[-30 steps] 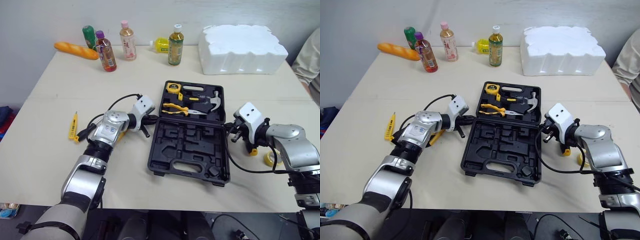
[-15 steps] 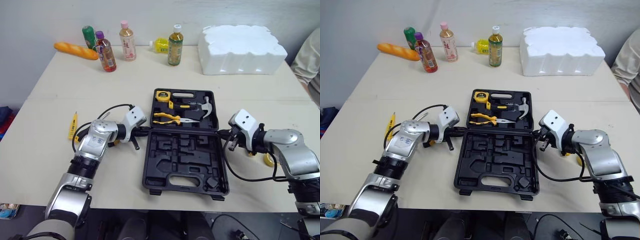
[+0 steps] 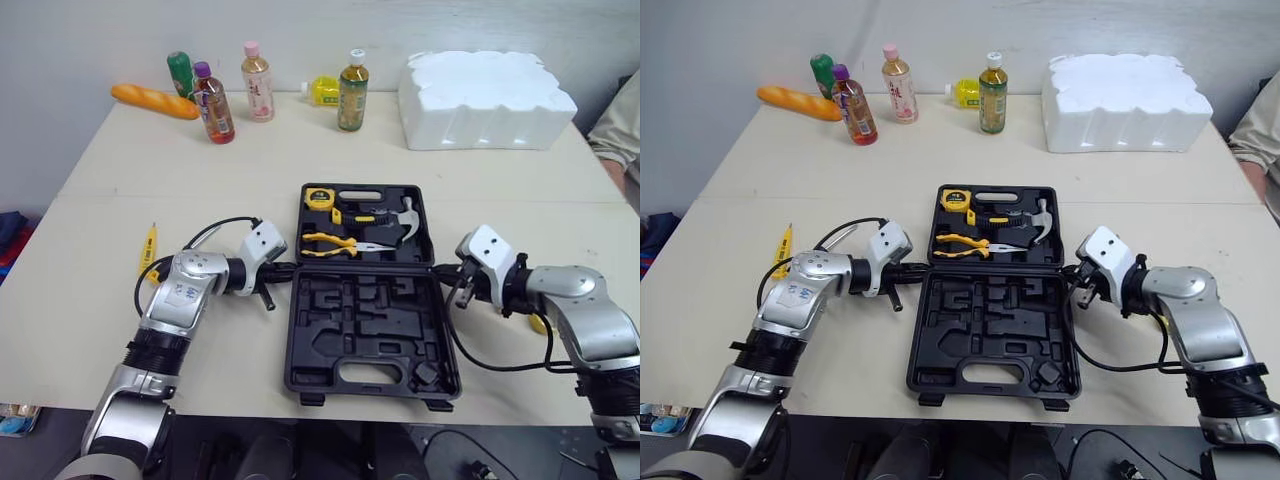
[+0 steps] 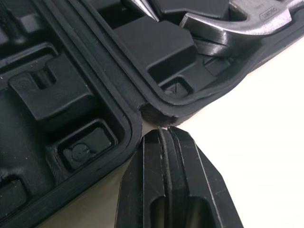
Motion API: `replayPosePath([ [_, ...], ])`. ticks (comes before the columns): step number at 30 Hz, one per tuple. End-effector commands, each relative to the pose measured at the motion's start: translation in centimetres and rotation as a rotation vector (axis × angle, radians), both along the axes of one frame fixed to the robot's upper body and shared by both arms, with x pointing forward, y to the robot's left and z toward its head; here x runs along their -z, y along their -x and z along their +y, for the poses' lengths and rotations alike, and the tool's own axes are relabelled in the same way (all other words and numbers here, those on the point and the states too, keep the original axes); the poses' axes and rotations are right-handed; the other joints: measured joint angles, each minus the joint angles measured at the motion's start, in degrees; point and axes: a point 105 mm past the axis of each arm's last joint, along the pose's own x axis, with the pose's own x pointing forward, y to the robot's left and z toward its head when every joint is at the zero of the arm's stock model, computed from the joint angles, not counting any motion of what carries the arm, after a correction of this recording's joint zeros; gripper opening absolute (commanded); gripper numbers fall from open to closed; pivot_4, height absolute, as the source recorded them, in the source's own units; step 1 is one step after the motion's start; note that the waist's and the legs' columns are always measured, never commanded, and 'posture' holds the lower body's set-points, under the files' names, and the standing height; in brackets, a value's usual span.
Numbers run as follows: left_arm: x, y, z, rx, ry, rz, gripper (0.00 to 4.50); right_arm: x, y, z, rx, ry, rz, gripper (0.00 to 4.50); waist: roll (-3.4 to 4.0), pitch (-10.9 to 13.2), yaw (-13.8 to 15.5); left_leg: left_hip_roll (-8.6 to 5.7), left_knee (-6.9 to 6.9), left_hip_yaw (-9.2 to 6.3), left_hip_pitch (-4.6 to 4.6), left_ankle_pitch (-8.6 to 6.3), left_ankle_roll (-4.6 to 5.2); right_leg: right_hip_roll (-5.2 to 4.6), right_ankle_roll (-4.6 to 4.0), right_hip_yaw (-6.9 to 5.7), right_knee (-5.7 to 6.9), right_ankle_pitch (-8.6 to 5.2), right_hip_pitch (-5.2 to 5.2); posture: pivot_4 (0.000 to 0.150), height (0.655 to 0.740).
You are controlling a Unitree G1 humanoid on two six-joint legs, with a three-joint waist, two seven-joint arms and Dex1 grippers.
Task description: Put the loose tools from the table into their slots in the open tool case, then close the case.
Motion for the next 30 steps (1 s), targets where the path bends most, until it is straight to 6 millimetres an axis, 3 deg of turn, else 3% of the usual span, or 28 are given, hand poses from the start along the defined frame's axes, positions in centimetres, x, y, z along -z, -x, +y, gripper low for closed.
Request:
replayPosePath([
  [1,-4.4,3.2,4.9,0.033,0.256,0.046,0.00,-4.4,2.1,-2.5,0.053,-0.149,-0.043,0.02,0.01,0.0,-0.3,0.03,-0.05,-0.01,-0.02,-0.01,-0.01,0.02,-0.01,-0.01,0.04,0.00,-0.02,0.150,0.7383],
  [4,-5.1,4.8,8.7,-0.066,0.292,0.050,0.00,-5.8,4.4,-4.7,0.097,-0.222,-0.033,0.02,0.07,0.0,-0.1,0.10,-0.15,-0.02,-0.18,-0.02,-0.03,0.02,-0.06,-0.03,0.06,-0.03,-0.22,0.150,0.7383],
  [6,-5.2,5.6,11.7,-0.176,0.281,0.032,0.00,-6.1,6.1,-7.2,0.168,-0.230,-0.027,0.02,0.08,0.0,0.2,0.09,-0.20,-0.09,-0.09,-0.03,-0.02,-0.02,-0.09,-0.11,-0.11,-0.04,-0.09,0.150,0.7383],
  [7,-5.6,6.4,12.9,-0.207,0.304,0.033,0.64,-6.4,6.9,-8.6,0.209,-0.233,-0.031,0.32,0.08,0.0,0.6,0.07,-0.16,-0.12,0.03,-0.05,0.01,-0.04,-0.09,-0.17,-0.30,-0.04,0.14,0.150,0.7383],
  [9,-6.3,8.0,15.4,-0.282,0.348,0.039,1.31,-6.9,8.6,-11.4,0.300,-0.233,-0.030,0.96,0.08,0.0,1.1,0.05,-0.14,-0.18,0.11,-0.21,0.12,-0.11,-0.09,-0.22,-0.39,-0.02,0.31,0.150,0.7383],
  [12,-6.1,9.6,19.1,-0.426,0.313,0.031,2.71,-6.8,10.9,-15.4,0.431,-0.148,-0.020,2.45,0.09,0.1,1.5,0.00,-0.08,-0.17,0.09,-0.29,0.22,-0.19,-0.10,-0.20,-0.39,0.01,0.30,0.150,0.7383],
  [16,-5.1,11.6,26.0,-0.687,0.214,0.000,4.42,-5.9,13.1,-19.5,0.558,-0.048,-0.003,4.36,0.10,0.0,1.4,0.10,-0.20,-0.18,0.14,-0.49,0.45,-0.25,-0.29,-0.21,-0.68,0.13,0.35,0.150,0.7383],
  [18,-4.5,12.2,27.8,-0.744,0.165,-0.004,4.48,-5.7,13.5,-20.9,0.593,-0.031,-0.015,4.44,0.11,0.1,1.2,0.11,-0.34,-0.13,0.18,-0.50,0.44,-0.26,-0.30,-0.32,-0.76,0.13,0.33,0.150,0.7383],
  [21,-3.8,12.4,28.9,-0.780,0.105,-0.012,4.48,-5.9,13.3,-22.4,0.638,-0.013,-0.057,4.44,0.14,0.1,1.0,0.11,-0.61,0.02,0.33,-0.47,0.42,-0.32,-0.32,-0.21,-0.87,0.18,0.34,0.150,0.7383],
  [25,-3.9,11.9,27.9,-0.721,0.109,-0.026,4.48,-6.3,12.7,-21.2,0.575,-0.048,-0.070,4.44,0.14,0.1,1.1,0.22,-0.73,0.05,0.39,-0.42,0.35,-0.33,-0.32,-0.18,-0.90,0.19,0.33,0.150,0.7383],
  [28,-4.3,10.8,25.6,-0.620,0.087,-0.039,4.48,-8.9,11.6,-18.6,0.476,-0.166,-0.140,4.44,0.20,0.1,1.1,0.34,-0.80,0.05,0.41,-0.31,0.14,-0.28,-0.36,-0.19,-0.91,0.18,0.32,0.150,0.7383],
  [30,-4.4,9.6,24.6,-0.586,0.068,-0.046,4.48,-10.4,11.3,-15.8,0.363,-0.254,-0.155,4.44,0.25,0.1,1.2,0.35,-0.77,0.05,0.41,-0.26,0.03,-0.28,-0.38,-0.19,-0.90,0.20,0.33,0.150,0.7383],
])
